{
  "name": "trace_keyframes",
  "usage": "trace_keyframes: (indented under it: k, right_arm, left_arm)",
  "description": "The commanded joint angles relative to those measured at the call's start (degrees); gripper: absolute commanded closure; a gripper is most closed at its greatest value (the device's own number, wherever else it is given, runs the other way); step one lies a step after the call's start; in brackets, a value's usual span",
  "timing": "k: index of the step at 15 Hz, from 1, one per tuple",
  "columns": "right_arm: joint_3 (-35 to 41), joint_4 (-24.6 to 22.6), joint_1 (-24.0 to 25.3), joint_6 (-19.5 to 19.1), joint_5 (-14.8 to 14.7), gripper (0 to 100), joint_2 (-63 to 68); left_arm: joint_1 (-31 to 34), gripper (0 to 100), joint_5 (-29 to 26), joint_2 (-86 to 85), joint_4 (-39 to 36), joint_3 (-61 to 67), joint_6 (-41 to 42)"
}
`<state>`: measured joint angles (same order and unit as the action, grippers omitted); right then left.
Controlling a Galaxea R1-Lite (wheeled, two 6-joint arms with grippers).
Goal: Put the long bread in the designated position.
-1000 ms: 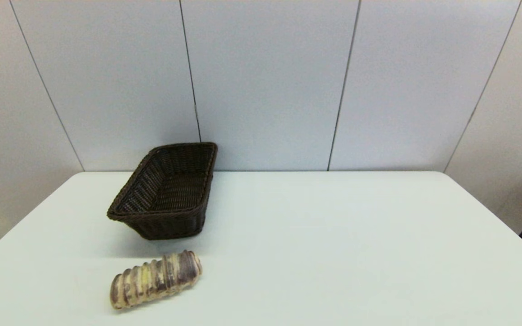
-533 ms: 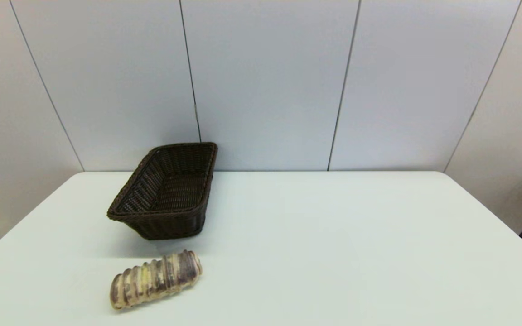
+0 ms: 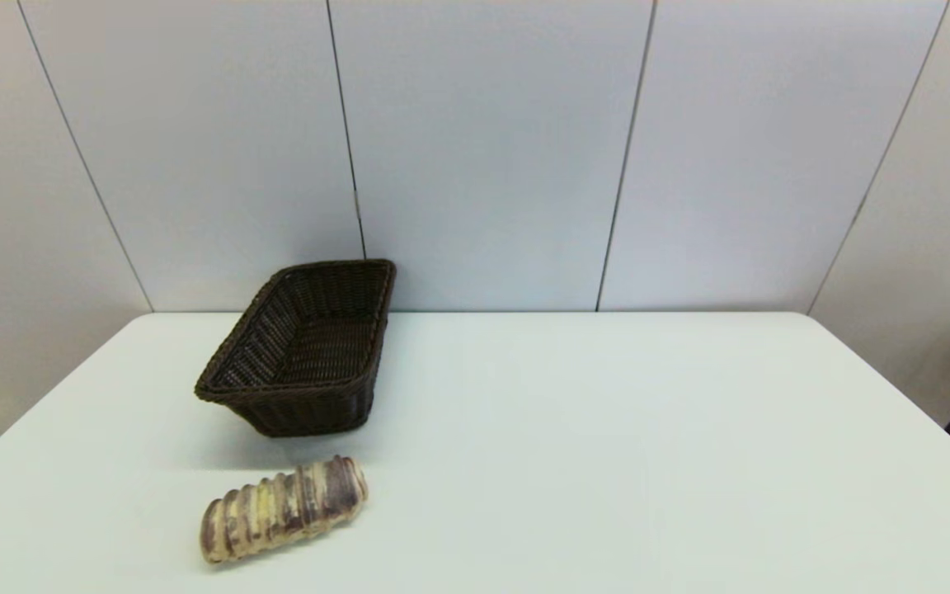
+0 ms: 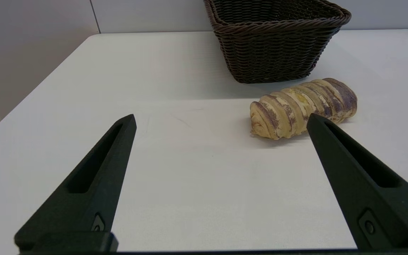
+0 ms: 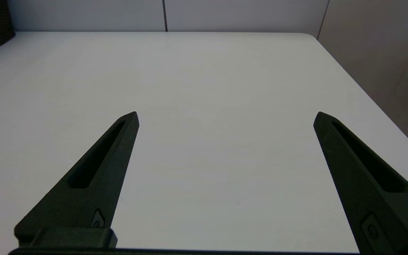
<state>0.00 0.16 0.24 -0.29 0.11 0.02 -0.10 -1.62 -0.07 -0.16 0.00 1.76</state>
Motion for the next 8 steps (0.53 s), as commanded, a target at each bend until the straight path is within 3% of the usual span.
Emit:
trace_keyframes:
  k: [1, 8]
  right_arm:
    - [0.0, -0.1, 0.0, -0.2, 0.0, 0, 0.1]
    - [0.0, 0.0, 0.0, 0.0, 0.0, 0, 0.1]
  left_arm:
    - [0.0, 0, 0.0, 0.0, 0.0, 0.1, 0.0]
    - [0.0, 0, 0.0, 0.1, 0.0, 0.1, 0.0]
